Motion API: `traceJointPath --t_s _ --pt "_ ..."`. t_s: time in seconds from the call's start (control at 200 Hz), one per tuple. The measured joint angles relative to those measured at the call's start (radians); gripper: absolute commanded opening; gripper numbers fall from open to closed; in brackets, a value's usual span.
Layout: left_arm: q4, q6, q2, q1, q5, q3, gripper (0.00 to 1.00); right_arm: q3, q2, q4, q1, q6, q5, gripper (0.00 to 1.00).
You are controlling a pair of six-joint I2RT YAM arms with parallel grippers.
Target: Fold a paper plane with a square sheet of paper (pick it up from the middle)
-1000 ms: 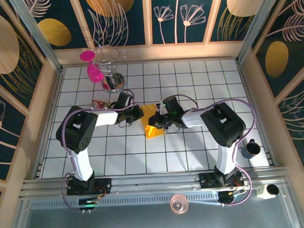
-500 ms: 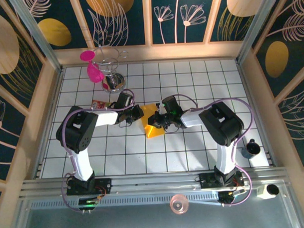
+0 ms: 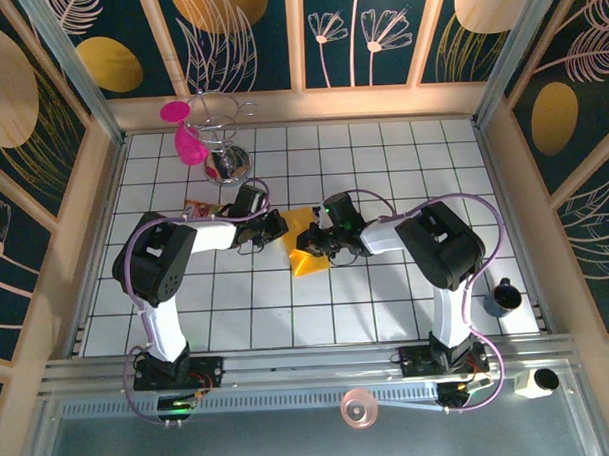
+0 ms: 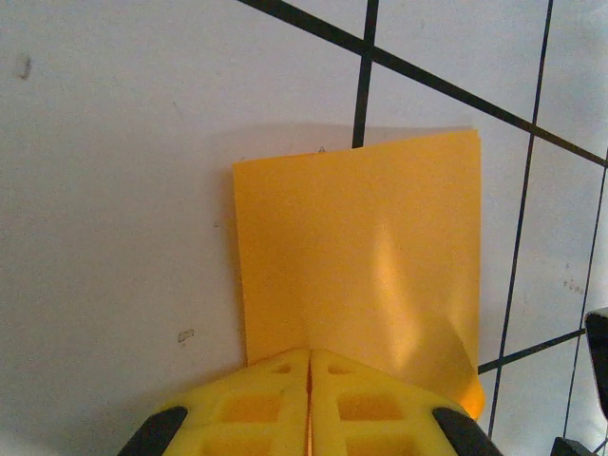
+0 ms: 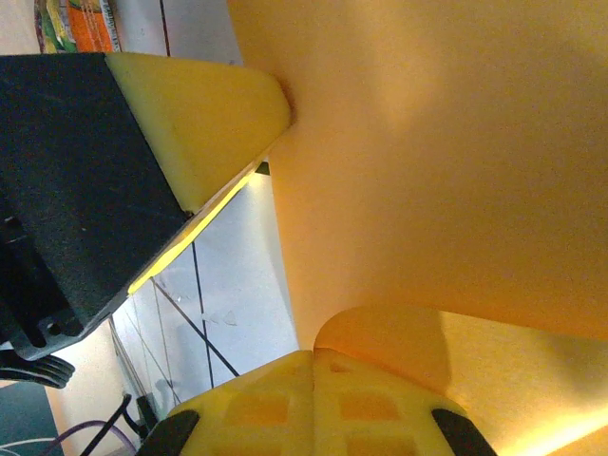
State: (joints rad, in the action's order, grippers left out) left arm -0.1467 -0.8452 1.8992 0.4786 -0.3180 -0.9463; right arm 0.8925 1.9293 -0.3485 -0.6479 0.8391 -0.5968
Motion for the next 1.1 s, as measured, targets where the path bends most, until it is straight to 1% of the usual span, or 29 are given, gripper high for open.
traceJointPath --t_s 0.511,0.791,0.846,0.926,1.026,1.101 --pt "0.000 0.000 0.000 0.000 0.000 0.000 0.08 0.004 0.018 0.007 0.000 0.005 0.003 0.00" --pt "0.018 0.001 0.000 0.000 0.002 -0.018 0.12 0.010 0.020 0.016 0.000 0.004 0.003 0.00" --pt "0.029 0.004 0.000 0.000 0.005 -0.033 0.15 0.012 0.021 0.017 0.000 0.004 0.002 0.02" --pt "0.040 0.003 -0.003 0.000 0.016 -0.059 0.19 0.018 0.023 0.024 0.000 0.004 0.002 0.09" --pt "0.054 0.001 -0.036 0.000 0.053 -0.068 0.23 0.026 0.024 0.027 0.000 0.000 -0.010 0.20" --pt "0.068 -0.006 -0.075 0.000 0.089 -0.068 0.24 0.037 0.024 0.029 0.000 -0.005 -0.018 0.27"
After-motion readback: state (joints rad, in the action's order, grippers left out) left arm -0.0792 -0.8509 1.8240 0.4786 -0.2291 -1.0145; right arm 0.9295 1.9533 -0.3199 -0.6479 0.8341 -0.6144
